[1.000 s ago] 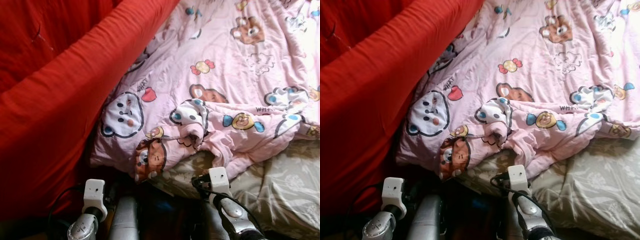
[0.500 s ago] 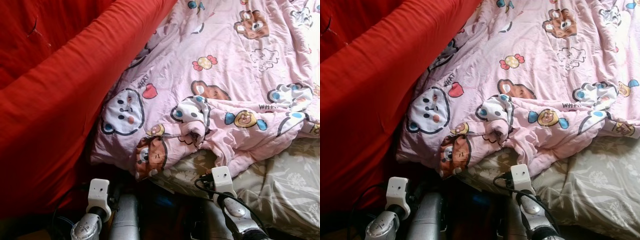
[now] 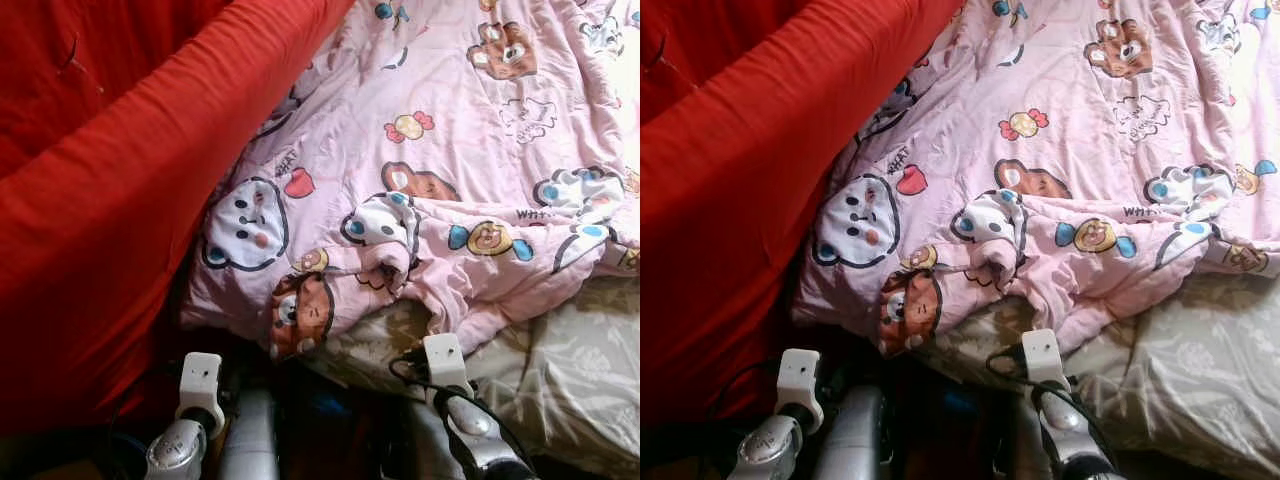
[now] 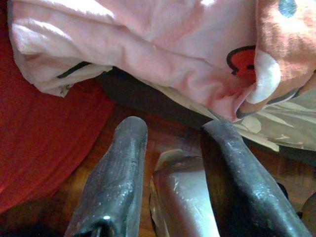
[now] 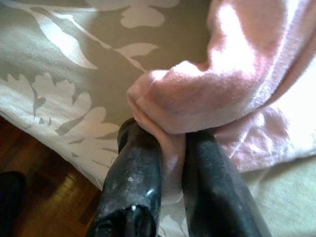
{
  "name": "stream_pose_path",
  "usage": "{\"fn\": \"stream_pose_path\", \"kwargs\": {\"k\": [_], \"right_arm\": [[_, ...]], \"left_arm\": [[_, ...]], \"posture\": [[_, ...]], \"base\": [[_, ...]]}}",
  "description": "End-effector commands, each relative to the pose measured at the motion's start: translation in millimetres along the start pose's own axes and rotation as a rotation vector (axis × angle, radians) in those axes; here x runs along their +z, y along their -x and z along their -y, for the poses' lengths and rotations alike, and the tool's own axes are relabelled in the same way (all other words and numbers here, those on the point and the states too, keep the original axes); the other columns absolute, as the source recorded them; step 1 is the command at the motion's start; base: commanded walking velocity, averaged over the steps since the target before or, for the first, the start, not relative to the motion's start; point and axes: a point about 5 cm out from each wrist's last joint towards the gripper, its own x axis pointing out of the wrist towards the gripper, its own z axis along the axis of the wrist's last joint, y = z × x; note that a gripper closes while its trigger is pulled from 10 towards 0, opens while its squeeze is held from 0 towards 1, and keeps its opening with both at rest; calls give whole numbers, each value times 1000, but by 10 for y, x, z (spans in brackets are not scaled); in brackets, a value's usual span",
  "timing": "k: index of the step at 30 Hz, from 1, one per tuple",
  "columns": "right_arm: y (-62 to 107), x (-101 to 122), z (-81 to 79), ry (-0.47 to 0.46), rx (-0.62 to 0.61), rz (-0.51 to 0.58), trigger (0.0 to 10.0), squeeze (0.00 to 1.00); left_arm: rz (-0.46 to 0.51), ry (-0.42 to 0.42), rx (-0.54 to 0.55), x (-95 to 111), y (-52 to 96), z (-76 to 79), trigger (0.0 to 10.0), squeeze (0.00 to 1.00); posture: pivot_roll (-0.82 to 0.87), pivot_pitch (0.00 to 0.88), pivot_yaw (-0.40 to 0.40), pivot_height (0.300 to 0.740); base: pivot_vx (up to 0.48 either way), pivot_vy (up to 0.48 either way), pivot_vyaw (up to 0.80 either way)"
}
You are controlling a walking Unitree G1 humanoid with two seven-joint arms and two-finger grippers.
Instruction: Clean up the room
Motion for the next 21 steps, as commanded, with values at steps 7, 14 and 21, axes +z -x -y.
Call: {"fn": "stream_pose_path", "kwargs": {"k": [7,14,21], "right_arm": [[57,-155,82,-71,-40,-59,0,0],[41,-87,190,-116,-84,-27,7216,0],[32,-26,264,-180,-121,13,10000,0]], "left_arm": [[-106,25,41,-166,7,-60,10000,0],[-128,34,70,-124,-50,-124,10000,0],[-203,32,95,-222,-18,-182,10000,0]], "posture": [[85,221,-17,639],[66,160,-19,639],[33,114,-5,639]], "base": [[0,0,0],[0,0,0],[0,0,0]]}}
